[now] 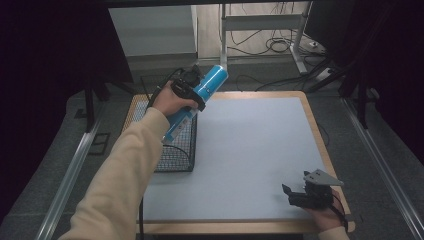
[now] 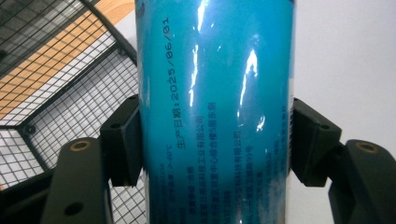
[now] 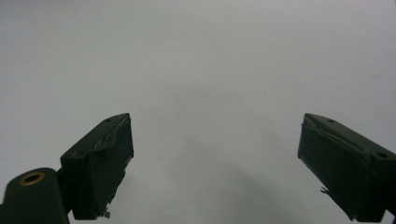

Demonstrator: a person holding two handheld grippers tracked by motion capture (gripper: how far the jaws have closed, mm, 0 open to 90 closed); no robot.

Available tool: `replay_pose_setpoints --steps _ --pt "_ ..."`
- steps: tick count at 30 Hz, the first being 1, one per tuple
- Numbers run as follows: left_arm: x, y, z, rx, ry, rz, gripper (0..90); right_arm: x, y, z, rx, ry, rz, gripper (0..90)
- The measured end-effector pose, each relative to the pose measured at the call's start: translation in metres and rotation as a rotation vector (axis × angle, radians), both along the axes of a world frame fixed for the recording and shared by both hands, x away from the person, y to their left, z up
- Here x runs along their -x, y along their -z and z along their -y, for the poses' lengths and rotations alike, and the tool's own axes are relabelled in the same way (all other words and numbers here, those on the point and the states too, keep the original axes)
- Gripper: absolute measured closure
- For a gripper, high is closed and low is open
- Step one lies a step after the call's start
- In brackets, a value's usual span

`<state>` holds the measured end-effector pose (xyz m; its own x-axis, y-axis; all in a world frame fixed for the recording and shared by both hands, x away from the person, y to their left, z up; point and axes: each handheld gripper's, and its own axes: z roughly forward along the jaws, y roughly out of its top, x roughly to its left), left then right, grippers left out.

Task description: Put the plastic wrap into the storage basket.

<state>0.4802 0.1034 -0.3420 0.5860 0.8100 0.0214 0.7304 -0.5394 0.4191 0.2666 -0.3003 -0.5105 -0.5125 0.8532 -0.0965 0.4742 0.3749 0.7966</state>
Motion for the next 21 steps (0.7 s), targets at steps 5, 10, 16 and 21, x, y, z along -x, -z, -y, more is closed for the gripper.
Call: replay_pose_setpoints --steps 5,10,16,21 --pt "-0.003 0.007 -0.011 -0.012 -0.024 0.004 31.8 0.000 0.000 0.000 0.003 -0.001 -0.001 10.9" --pt "-0.009 0.016 -0.021 -0.026 -0.056 0.000 31.8 0.000 0.001 0.000 0.002 0.001 -0.002 10.9" --pt "-0.018 0.027 -0.030 -0.043 -0.074 -0.005 31.7 -0.001 0.002 0.000 0.002 -0.002 -0.005 10.9" --pt "-0.023 0.034 -0.032 -0.053 -0.083 -0.010 31.8 -0.001 0.002 0.001 0.004 0.002 -0.007 10.9"
